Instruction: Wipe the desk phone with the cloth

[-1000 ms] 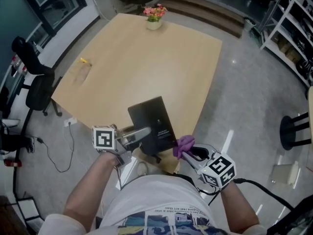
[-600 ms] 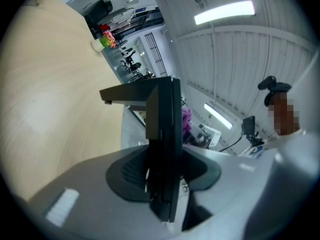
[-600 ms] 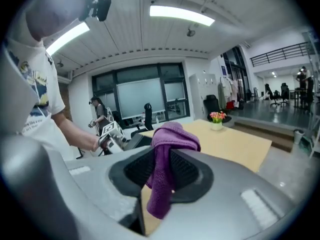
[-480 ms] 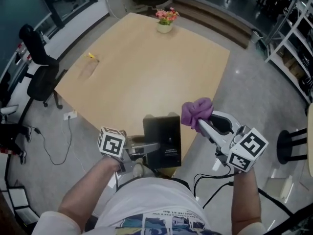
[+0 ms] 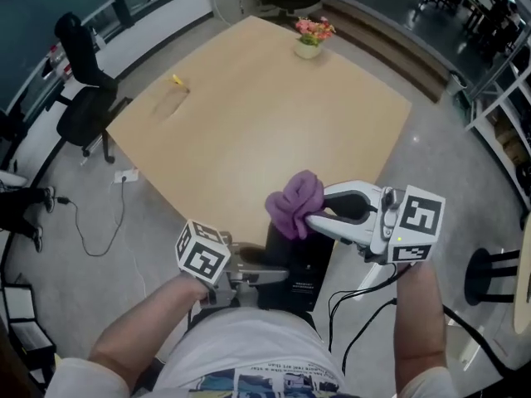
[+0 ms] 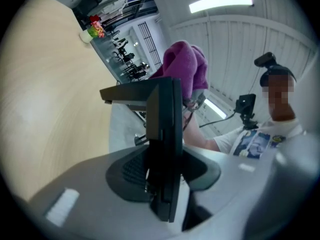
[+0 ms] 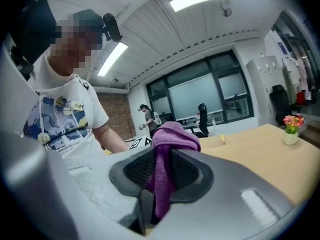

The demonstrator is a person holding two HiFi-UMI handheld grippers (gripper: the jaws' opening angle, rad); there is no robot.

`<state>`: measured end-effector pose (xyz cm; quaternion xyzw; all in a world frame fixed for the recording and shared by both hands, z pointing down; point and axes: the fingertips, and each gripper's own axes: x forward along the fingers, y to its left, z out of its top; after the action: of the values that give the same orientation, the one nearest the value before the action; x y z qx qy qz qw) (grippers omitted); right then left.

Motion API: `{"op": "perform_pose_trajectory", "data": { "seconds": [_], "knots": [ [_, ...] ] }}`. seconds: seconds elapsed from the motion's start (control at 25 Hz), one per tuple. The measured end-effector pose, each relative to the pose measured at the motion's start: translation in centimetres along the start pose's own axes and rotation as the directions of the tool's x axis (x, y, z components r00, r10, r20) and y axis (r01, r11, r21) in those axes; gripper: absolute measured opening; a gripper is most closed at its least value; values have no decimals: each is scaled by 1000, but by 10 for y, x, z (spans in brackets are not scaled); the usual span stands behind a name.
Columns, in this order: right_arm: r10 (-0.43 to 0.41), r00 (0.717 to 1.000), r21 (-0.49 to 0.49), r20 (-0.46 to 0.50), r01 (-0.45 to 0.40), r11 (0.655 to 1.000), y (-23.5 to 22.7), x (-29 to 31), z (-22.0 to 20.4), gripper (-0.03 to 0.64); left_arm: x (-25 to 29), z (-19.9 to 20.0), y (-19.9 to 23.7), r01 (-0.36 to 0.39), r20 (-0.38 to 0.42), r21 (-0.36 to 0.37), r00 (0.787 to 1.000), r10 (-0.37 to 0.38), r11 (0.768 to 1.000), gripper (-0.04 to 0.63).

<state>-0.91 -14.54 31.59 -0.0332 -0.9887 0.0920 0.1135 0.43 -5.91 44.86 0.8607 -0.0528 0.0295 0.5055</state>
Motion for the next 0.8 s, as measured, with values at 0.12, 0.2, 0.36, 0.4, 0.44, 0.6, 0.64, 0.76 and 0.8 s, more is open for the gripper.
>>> {"op": "perform_pose_trajectory", "data": {
  "seconds": [0.12, 0.2, 0.36, 0.4, 0.44, 0.6, 0.64, 0.76, 0.8],
  "knots": [
    [74, 994, 1, -75, -74, 997, -2, 20, -19, 91, 0, -5, -5, 2, 3, 9, 1000, -2, 1000, 183],
    [100, 986, 11, -134, -100, 995, -7, 30, -33, 91, 0, -7, -8, -5, 5, 12, 1000, 5, 1000, 183],
    [78, 969, 26, -236, -74, 997, -27, 41, -62, 91, -2, -9, -15, -5, 17, 12, 1000, 5, 1000, 183],
    [65, 964, 31, -258, -59, 998, -32, 43, -69, 91, -3, -10, -17, -4, 21, 13, 1000, 3, 1000, 183],
    [52, 961, 38, -273, -43, 998, -38, 43, -76, 91, -4, -11, -18, -2, 24, 14, 1000, 2, 1000, 183],
    [-15, 971, 61, -237, 31, 998, -55, 33, -80, 91, -7, -13, -17, -12, 42, 10, 999, 12, 1000, 183],
    [-27, 978, 64, -208, 41, 997, -55, 28, -73, 91, -10, -12, -15, -17, 48, 6, 999, 17, 1000, 183],
    [-31, 993, 54, -113, 37, 998, -44, 12, -42, 91, -18, -10, -12, -28, 70, 0, 997, 28, 1000, 183],
    [-26, 996, 43, -86, 30, 999, -38, 7, -31, 91, -20, -9, -11, -31, 76, -1, 997, 31, 1000, 183]
  ]
}}
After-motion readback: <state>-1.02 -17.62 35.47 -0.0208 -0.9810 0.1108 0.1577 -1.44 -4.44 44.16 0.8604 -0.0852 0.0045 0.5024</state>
